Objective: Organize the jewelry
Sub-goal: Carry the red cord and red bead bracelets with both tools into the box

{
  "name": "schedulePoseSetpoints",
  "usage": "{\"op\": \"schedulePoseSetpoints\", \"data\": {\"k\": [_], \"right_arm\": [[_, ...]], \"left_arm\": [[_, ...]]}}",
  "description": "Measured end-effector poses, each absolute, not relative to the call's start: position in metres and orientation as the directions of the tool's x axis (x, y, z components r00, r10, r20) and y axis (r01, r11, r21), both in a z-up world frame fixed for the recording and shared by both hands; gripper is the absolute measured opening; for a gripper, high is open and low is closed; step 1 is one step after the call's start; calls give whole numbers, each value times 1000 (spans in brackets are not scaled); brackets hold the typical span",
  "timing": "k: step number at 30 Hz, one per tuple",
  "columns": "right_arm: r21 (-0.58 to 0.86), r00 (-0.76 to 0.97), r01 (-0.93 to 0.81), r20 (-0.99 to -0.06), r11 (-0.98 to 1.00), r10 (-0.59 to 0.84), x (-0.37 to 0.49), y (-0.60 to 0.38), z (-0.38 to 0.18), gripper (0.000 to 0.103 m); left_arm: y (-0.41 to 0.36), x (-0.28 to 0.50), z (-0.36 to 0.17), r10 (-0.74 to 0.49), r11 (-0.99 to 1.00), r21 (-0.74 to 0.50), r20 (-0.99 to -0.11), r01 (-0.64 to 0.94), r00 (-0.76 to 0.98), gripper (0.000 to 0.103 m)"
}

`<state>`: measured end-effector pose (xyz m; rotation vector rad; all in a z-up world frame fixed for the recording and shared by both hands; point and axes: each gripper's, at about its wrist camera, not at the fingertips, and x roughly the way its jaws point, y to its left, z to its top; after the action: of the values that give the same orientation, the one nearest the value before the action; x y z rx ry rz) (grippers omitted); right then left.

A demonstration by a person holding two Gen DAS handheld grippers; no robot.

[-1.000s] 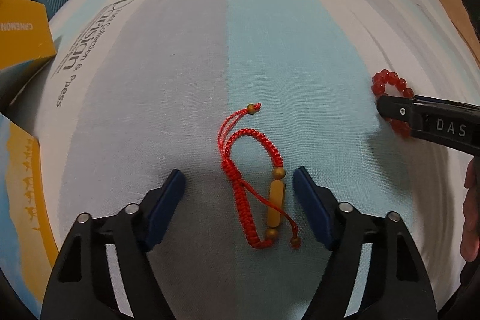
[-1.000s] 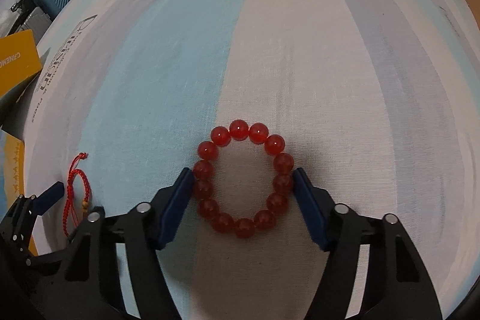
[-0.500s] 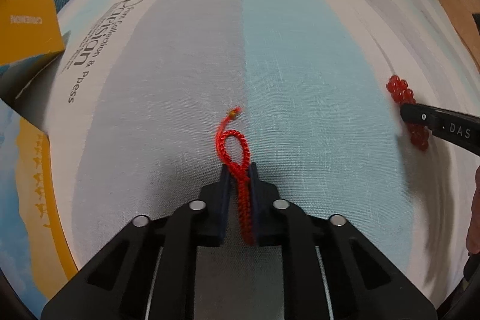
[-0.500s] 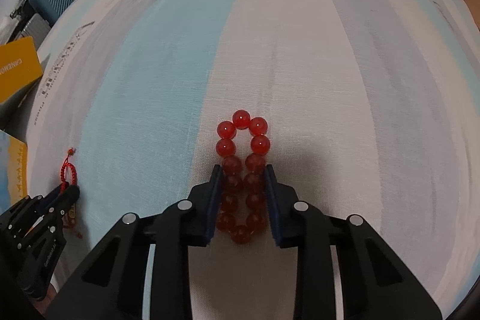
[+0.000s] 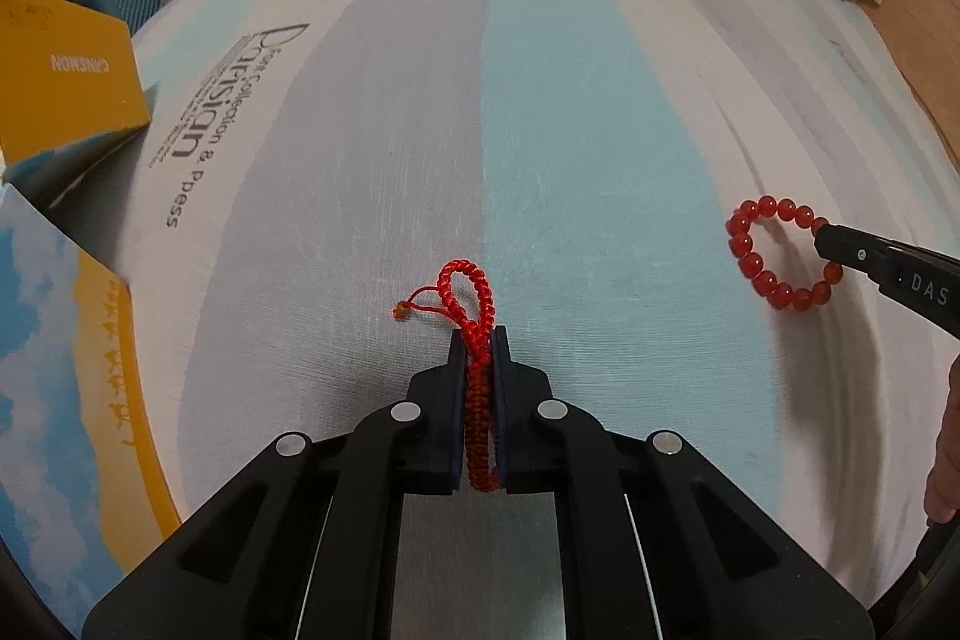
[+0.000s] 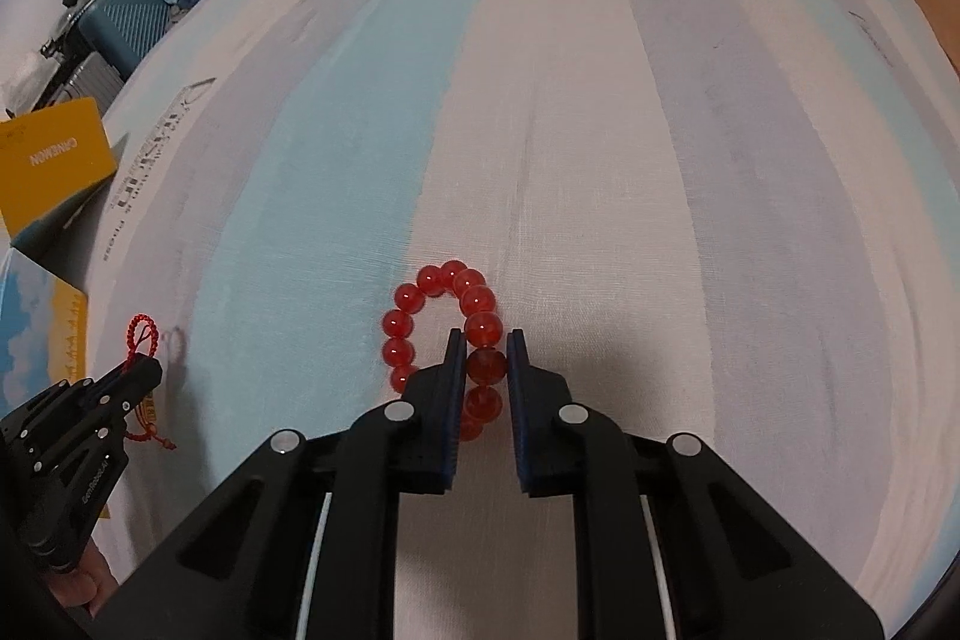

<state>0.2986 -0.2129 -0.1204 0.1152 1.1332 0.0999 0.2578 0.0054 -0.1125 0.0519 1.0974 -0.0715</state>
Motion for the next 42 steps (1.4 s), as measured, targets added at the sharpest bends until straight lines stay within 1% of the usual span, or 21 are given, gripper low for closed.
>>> {"op": "schedulePoseSetpoints", "data": {"k": [11,29,42], "right_arm": [[172,470,-32,-867,984,167,277,-219,-84,13],[162,510,-20,-847,987,150,224,-225,-40,13],[150,536,-12,-834,989,134,192,-210,-11,13]], "left_arm": [[5,245,-86,-28,997,12,-886,82,462,6],[2,201,-39,-39,995,10,-874,96,485,6],[22,169,-9,-28,996,16,-861,82,508,6]]}}
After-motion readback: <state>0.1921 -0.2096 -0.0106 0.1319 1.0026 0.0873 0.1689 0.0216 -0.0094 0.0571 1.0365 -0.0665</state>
